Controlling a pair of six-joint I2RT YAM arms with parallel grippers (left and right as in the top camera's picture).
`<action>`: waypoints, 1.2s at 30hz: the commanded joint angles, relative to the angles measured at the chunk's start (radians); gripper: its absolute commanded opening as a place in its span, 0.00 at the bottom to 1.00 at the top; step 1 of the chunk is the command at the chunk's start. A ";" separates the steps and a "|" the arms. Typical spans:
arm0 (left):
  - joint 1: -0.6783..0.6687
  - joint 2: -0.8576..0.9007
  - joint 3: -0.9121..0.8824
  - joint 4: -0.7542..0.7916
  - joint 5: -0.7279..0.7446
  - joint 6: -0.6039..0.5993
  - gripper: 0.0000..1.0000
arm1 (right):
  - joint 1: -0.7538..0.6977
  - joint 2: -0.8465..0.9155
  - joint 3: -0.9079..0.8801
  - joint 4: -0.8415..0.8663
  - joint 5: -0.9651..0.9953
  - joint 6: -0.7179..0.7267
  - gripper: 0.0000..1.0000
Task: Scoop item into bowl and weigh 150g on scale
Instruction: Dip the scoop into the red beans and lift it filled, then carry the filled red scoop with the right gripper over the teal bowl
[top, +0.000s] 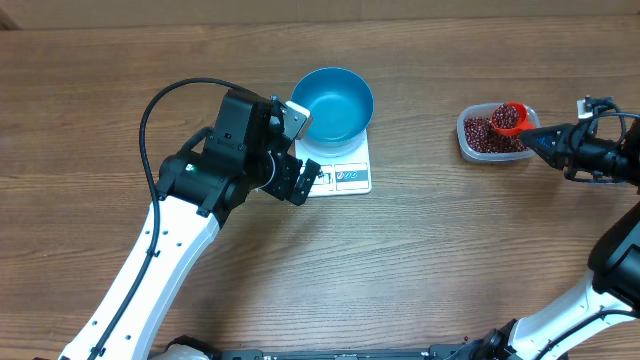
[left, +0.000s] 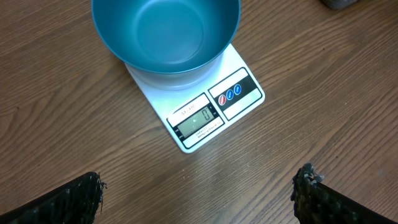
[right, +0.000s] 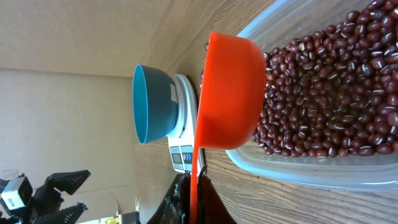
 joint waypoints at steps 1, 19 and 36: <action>0.000 -0.006 -0.002 0.004 -0.006 -0.013 0.99 | -0.007 0.006 -0.006 -0.006 -0.051 -0.023 0.04; 0.000 -0.006 -0.002 0.004 -0.006 -0.013 1.00 | 0.050 0.006 -0.006 -0.077 -0.191 -0.023 0.04; 0.000 -0.006 -0.002 0.004 -0.006 -0.013 1.00 | 0.448 0.006 -0.006 0.145 -0.241 0.193 0.04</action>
